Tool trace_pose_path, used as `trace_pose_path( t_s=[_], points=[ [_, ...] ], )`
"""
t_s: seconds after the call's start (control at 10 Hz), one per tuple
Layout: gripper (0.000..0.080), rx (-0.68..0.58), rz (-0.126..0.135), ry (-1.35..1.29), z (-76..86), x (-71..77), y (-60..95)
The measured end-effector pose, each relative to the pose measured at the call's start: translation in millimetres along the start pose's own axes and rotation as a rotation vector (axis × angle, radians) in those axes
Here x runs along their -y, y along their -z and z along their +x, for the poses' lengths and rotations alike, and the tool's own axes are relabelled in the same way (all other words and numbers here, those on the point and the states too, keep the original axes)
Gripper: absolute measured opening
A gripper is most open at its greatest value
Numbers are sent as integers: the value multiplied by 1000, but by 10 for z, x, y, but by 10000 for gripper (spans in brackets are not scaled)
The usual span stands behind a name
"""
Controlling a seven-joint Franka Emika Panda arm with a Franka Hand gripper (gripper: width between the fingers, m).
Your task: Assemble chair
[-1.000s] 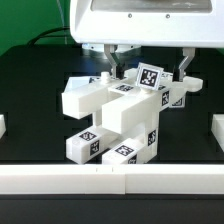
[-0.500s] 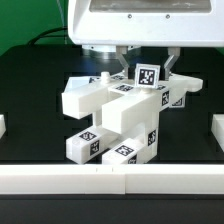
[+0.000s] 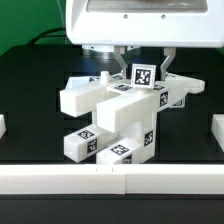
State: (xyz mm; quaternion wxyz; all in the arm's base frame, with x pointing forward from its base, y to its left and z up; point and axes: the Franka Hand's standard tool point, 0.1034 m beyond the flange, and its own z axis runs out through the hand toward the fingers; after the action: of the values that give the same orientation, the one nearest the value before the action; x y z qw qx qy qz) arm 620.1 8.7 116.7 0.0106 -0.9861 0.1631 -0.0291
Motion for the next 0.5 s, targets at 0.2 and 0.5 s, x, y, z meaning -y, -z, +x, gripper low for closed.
trace_pose_path(
  t_s=[0.2,0.5],
  points=[
    [282,7,40,-195,5,-6,-1],
    [284,5,100,-441,38,-32,-4]
  ],
)
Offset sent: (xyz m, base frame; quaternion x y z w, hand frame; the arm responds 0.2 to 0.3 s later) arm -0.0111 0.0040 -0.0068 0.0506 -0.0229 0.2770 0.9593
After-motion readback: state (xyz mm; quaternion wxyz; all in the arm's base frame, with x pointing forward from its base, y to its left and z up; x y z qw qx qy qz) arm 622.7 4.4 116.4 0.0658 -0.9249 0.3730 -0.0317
